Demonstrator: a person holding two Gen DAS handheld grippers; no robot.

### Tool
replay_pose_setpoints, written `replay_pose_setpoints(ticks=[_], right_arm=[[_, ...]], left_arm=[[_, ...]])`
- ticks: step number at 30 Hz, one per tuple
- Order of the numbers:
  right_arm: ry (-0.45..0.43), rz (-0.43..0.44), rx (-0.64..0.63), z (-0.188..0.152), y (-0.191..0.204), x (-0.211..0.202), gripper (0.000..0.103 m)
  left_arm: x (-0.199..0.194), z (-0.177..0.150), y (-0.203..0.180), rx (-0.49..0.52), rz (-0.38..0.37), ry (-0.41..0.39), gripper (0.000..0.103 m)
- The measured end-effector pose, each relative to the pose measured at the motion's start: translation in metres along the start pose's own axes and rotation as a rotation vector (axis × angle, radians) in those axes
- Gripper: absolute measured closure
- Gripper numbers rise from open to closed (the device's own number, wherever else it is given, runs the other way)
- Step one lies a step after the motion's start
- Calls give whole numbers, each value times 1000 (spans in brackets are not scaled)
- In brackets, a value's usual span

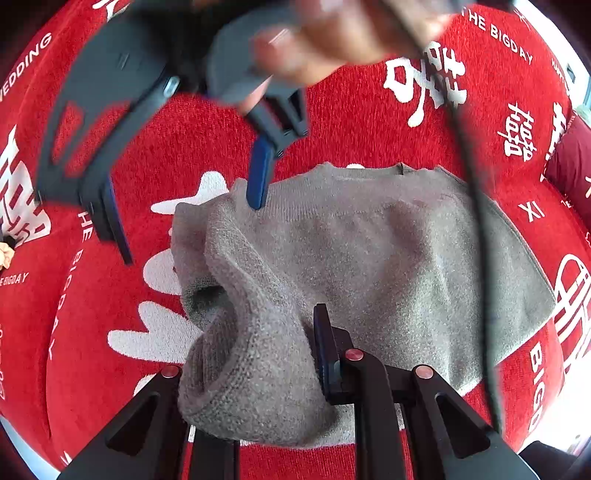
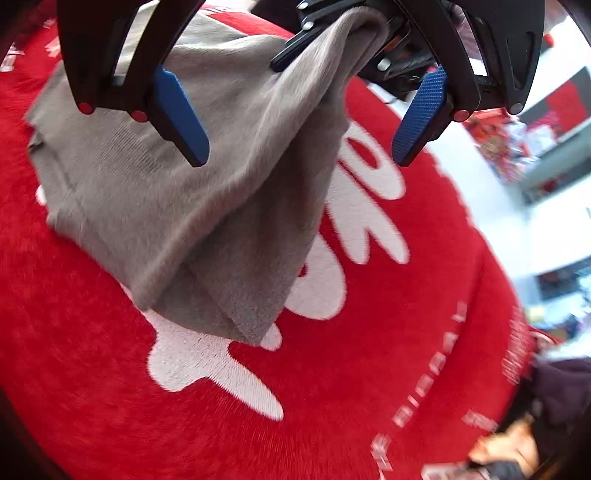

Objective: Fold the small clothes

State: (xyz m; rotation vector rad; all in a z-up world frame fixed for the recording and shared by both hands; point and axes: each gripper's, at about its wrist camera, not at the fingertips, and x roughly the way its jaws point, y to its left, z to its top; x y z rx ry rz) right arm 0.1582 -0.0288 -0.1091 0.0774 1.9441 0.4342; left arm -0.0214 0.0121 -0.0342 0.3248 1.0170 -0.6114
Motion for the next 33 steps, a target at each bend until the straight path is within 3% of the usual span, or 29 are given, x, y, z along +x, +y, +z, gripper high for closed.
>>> replay_pose_setpoints(ticks=[5,7,9,10,11,12,14,19,24,33], right_arm=[[110,-95,-24,15,13,29,3],[119,-127,-23,17,11,36,3],[101,-120,-9,16,5,38,11],[90,-113,-2,14,1,37,33],[63,-125,2,9,-4,33,69],[36,-109,2,6,-9,29,79],[-49,-30,16,-5,-19,14,87],[-243,168,40,-45,-49,-29,88],[-467,378,88,-107,-92,-75,88],[-783,589,219,-236,-190,-118,88]], left_arm=[[-1,-1,0,4,-1,-8,84],[-2,-1,0,8,2,-8,84],[-3,0,-2,17,7,-9,84],[-4,0,-3,20,8,-10,84],[-5,-2,-3,21,11,-11,84],[-6,-1,-4,20,12,-11,84],[-9,4,-5,13,8,-16,84],[-32,21,-20,35,-11,-64,84],[-58,44,-54,95,-43,-127,84],[-70,84,-159,320,-155,-196,84]])
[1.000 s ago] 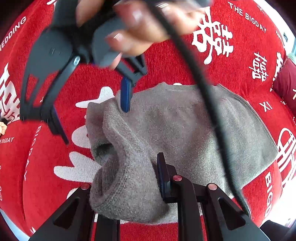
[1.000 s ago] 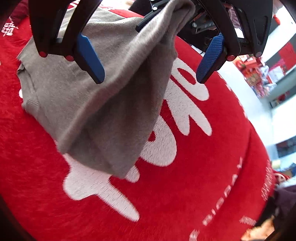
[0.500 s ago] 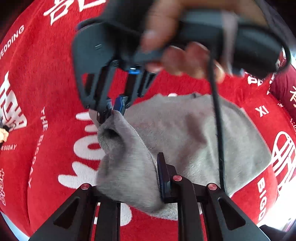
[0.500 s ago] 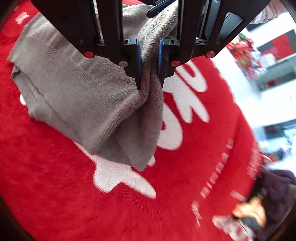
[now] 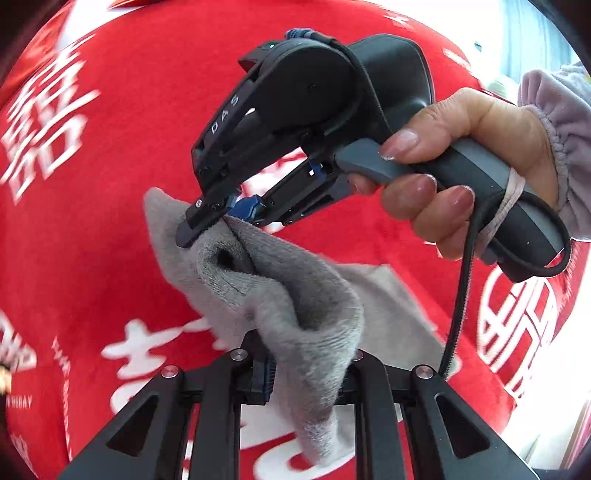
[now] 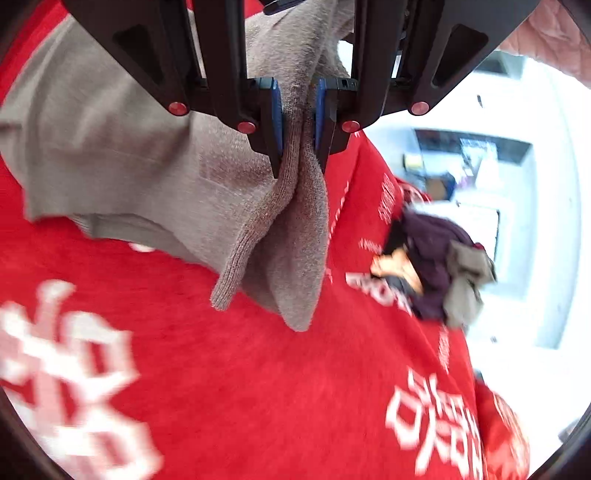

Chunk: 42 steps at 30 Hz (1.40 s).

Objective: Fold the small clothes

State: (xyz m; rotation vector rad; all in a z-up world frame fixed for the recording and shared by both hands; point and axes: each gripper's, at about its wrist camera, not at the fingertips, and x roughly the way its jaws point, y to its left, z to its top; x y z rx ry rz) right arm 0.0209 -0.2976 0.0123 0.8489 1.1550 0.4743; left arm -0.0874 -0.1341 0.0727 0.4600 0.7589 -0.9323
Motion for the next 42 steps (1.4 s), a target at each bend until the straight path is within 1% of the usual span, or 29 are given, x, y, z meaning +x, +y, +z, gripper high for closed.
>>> replay_pose_setpoints(ticks=[3,5,7,8,9,12,15,19,20,21,23,26,28,29,30,32,33,34,35,36,37,38,40,42], right_arm=[[-73,9,66,-19,-34,-44,88],[-106,3,109,-32,-58,-63,88],[-138,-16,159,-52,-85,-75,88],[-150,-37,191,-62,-104,-80,88],[-155,-50,215,-71,-120,-86,88],[-161,-78,304,-94,-163,-78,88],[-154,-99,362,-111,-195,-71,88],[-139,-126,373,-119,-213,-60,87],[-138,-130,372,-120,-213,-58,86],[-137,-131,369,-121,-214,-59,86],[-132,-143,367,-121,-215,-64,84],[-127,-128,382,-123,-217,-72,81],[-131,-104,390,-120,-214,-76,80],[-133,-98,389,-121,-213,-80,77],[-132,-89,390,-119,-212,-80,73],[-128,-68,398,-115,-214,-78,47],[-122,-55,404,-112,-215,-74,46],[-113,-52,407,-111,-215,-70,46],[-97,-63,403,-108,-216,-64,54],[-85,-83,388,-107,-214,-60,65],[-72,-109,367,-106,-212,-58,82],[-64,-149,334,-105,-206,-57,85],[-73,-186,272,-104,-192,-62,88],[-80,-208,228,-104,-179,-69,89]], left_arm=[[21,7,-35,69,-50,32,84],[37,7,-57,107,-81,60,84],[54,3,-84,159,-105,94,84],[65,-1,-98,188,-119,118,84],[72,-4,-104,201,-126,132,84],[94,-21,-128,235,-151,195,84],[111,-32,-138,230,-160,247,84],[121,-40,-142,197,-153,291,83],[123,-39,-142,185,-147,307,75],[122,-38,-141,171,-150,315,59],[117,-35,-137,138,-143,313,45],[105,-31,-128,107,-159,311,45],[90,-27,-114,59,-158,305,45],[84,-24,-104,28,-156,299,45],[80,-23,-92,-4,-154,295,45],[79,-20,-67,-75,-139,295,45],[78,-18,-51,-116,-116,296,45],[79,-18,-39,-149,-98,296,45],[80,-16,-19,-212,-89,299,45],[79,-16,-7,-254,-93,302,45],[80,-16,6,-293,-97,303,45],[80,-17,18,-324,-104,305,45],[76,-17,32,-332,-94,299,45],[74,-18,43,-347,-76,306,44]])
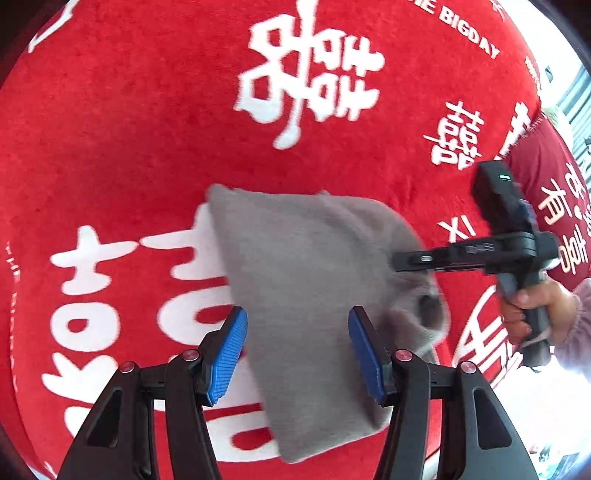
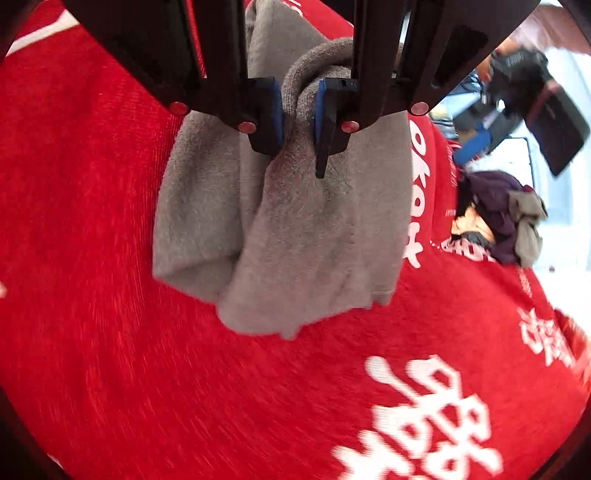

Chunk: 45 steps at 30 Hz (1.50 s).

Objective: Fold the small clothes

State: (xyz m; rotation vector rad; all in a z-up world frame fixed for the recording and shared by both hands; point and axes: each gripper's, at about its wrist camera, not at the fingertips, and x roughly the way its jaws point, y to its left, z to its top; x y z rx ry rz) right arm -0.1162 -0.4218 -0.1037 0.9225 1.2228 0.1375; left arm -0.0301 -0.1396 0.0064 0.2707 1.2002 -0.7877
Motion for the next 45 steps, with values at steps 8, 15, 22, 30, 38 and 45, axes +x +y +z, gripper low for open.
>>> replay_pose_setpoints(ticks=[8,15,22,30,38,45], right_arm=[[36,-140,-64,-8,-19,16,84],[-11,-190,53,-25,-35,-12,58],[-90,-68,15,-58,4,-56,81],[61,-125,14,-94,6,2,82],[22,-106,118,-114,-22,3,100],[34,-112,120,-108,-20,8,98]], left_arm=[[70,-3,13,-36,65,99,31],[86,-13,16,-88,55,119,13],[91,-14,27,-171,10,169,13],[72,-33,13,-34,100,156,13],[74,-49,16,-67,78,212,13],[52,-61,22,-87,45,237,13]])
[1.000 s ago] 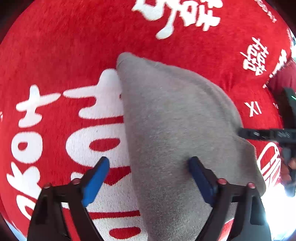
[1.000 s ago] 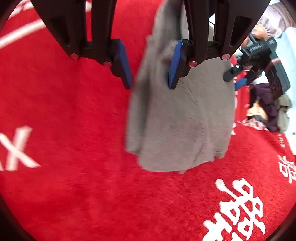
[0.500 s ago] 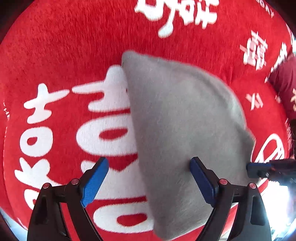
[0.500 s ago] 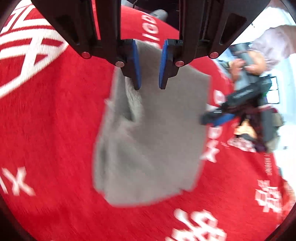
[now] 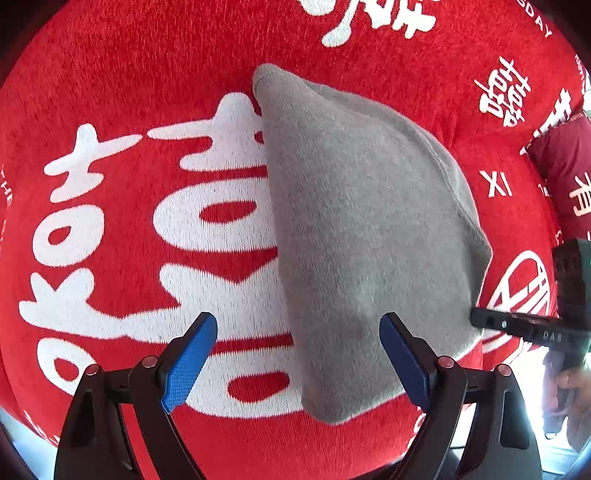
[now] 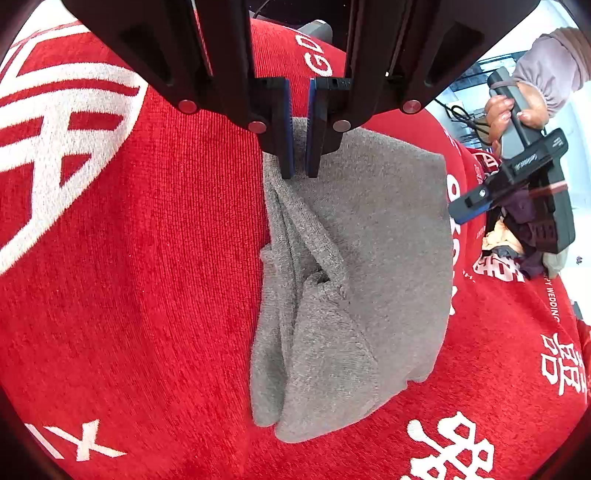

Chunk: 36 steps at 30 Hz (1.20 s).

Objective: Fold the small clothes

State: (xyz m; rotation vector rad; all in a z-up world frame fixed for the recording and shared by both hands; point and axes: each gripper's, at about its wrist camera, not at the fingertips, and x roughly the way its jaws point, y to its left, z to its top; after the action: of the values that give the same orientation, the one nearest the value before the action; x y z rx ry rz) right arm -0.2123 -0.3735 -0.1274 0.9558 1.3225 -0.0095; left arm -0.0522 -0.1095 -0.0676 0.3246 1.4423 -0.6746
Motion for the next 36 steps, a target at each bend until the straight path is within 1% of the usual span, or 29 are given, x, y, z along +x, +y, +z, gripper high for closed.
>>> replay_pose_setpoints(ticks=[2,4,8,12,15,16,17,19,24,28,31,34,35,36], right_arm=[[-5,-4,2,0,3,4,98],[-8,-7,6,-7,-3,-3,98],[7,-26,4,-7,2,-6,95],[20,-49,0,-6,8,-13,94],[25,-66,7,-5,11,-19,87],[24,-70,6,-5,11,-21,80],[22,-78,2,-5,13,-23,67],[20,-89,-1,-6,14,-26,54],[21,-93,4,-7,14,-27,54],[14,-90,8,-6,15,-28,52],[7,-90,6,-6,16,-30,47],[-6,-93,4,-5,17,-33,47],[-10,-95,3,-5,17,-34,44],[-18,-100,1,-5,17,-35,40]], left_arm=[[10,-6,-1,32,54,35,13],[20,-9,0,35,77,56,13],[21,-13,7,-21,56,72,13],[14,-14,5,-10,81,76,13],[11,-13,4,-12,77,81,13],[10,-13,4,-15,76,82,13],[9,-13,5,-17,73,85,13],[9,-11,3,-21,70,88,13],[7,-14,4,-33,69,99,13],[-4,-16,9,-52,82,54,13],[-10,-18,15,-82,71,33,13],[-11,-17,18,-98,75,47,13],[-10,-17,18,-98,93,59,12],[-9,-16,18,-95,103,66,2]])
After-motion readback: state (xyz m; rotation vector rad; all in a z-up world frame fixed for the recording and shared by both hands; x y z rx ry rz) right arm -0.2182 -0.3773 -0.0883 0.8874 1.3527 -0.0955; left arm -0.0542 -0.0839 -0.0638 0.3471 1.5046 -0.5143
